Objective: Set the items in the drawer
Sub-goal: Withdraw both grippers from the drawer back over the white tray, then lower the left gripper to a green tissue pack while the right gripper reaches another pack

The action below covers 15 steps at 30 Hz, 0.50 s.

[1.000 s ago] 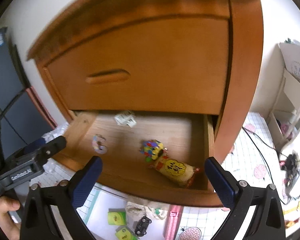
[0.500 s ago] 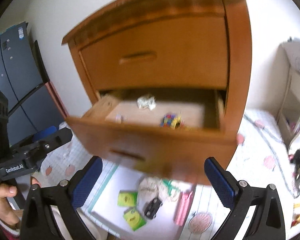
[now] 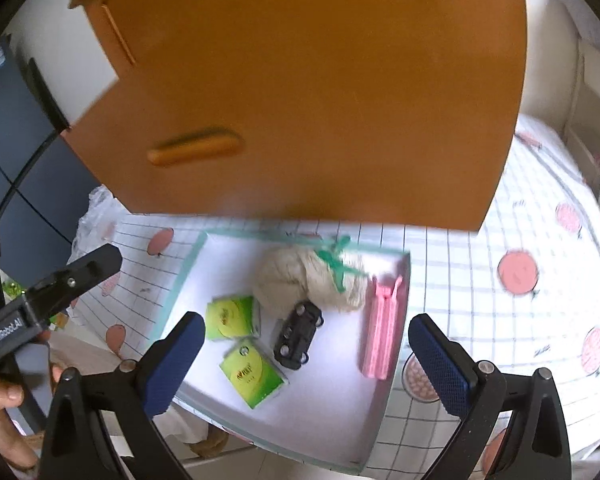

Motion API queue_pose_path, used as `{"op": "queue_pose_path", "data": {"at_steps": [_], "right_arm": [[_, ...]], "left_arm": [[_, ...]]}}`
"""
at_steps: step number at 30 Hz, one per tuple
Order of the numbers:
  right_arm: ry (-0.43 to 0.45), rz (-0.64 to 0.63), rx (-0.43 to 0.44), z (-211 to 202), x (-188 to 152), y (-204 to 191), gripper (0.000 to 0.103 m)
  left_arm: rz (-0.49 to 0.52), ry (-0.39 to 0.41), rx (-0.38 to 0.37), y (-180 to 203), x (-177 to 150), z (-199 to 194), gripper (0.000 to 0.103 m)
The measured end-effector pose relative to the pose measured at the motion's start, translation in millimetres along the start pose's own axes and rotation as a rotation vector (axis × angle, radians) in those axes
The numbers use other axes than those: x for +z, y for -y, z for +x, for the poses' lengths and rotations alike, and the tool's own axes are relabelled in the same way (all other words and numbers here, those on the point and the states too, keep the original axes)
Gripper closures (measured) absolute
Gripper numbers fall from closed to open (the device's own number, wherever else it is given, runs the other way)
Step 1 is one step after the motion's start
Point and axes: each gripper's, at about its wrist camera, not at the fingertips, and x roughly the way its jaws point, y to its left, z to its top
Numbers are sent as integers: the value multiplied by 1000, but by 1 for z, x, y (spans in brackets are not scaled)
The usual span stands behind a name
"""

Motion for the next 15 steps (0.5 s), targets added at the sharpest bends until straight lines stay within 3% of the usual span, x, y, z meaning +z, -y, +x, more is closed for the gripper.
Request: {"op": "queue_pose_path", "data": {"at_steps": [3, 15], "right_arm": [[-10, 21, 3, 11, -7, 7, 0], [-85, 68, -12, 42, -18, 22, 0]], "left_arm": [[3, 1, -9, 0, -8, 11, 0], [-18, -153, 7, -6, -31, 57, 0]]}}
